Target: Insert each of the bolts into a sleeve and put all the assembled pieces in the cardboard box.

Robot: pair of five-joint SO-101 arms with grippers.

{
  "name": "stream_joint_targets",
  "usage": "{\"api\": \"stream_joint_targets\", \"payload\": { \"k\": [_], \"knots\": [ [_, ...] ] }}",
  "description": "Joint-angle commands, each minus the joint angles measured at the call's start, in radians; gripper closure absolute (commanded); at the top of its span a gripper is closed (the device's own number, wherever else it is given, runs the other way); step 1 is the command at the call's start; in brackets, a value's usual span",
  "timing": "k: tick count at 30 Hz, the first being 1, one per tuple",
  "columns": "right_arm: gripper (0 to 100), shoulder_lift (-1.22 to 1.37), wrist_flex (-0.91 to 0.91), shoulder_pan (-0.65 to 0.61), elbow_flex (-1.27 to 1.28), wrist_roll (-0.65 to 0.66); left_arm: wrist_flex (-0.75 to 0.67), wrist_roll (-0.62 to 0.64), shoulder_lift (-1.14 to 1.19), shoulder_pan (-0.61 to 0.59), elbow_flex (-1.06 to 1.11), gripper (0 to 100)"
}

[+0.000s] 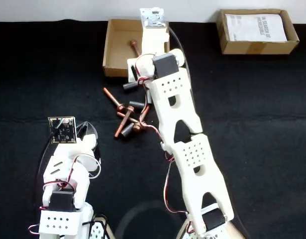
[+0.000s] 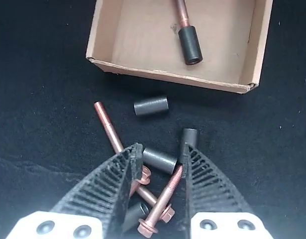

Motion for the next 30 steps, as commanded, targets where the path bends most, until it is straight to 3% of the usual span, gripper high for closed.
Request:
{"api": "stream_joint_targets", "payload": {
  "k": [1, 9, 15, 30],
  "knots": [
    [88.2, -0.053, 0.015, 0.018, 0.062, -0.012, 0.003, -0.005, 0.005, -0.036, 0.022, 98],
    [88.2, -0.045, 0.002, 0.018, 0.367, -0.091, 0.003, -0.005, 0.005, -0.059, 0.022, 98],
    [88.2, -0.045, -0.116, 0.051, 0.506, -0.089, 0.003, -0.005, 0.005, -0.059, 0.022, 98],
    [88.2, -0.047, -0.321, 0.061, 0.602, -0.031, 0.003, -0.005, 0.005, -0.059, 0.022, 98]
  ]
}}
